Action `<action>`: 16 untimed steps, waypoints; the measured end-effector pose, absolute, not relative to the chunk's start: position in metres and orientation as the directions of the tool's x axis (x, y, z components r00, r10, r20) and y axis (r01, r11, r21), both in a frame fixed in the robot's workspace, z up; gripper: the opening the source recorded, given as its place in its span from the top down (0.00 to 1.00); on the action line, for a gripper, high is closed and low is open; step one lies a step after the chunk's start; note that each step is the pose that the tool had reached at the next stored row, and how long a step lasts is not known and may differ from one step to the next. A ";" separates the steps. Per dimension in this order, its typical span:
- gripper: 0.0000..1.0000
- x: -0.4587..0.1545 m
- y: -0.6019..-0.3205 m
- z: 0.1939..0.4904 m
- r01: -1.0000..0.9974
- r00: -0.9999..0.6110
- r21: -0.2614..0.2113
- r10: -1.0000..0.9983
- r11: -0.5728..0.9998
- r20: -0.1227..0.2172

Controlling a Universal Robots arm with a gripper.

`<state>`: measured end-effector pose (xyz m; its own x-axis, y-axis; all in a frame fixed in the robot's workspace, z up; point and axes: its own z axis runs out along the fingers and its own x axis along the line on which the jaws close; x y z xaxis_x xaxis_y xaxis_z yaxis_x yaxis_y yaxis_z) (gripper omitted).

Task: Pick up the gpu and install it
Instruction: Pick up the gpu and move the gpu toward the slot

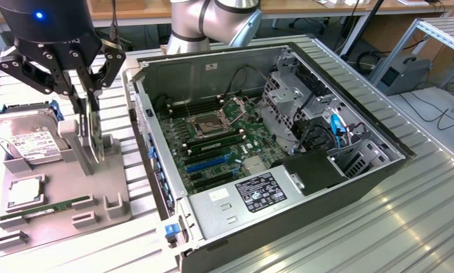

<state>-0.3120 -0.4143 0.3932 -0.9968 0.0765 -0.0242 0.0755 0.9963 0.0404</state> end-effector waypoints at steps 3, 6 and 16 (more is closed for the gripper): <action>0.73 -0.312 -0.414 0.395 0.075 -0.997 0.040 0.076 0.996 -0.024; 0.73 -0.312 -0.414 0.397 0.075 -0.997 0.040 0.077 0.996 -0.024; 0.73 -0.312 -0.414 0.405 0.075 -0.997 0.040 0.076 0.996 -0.024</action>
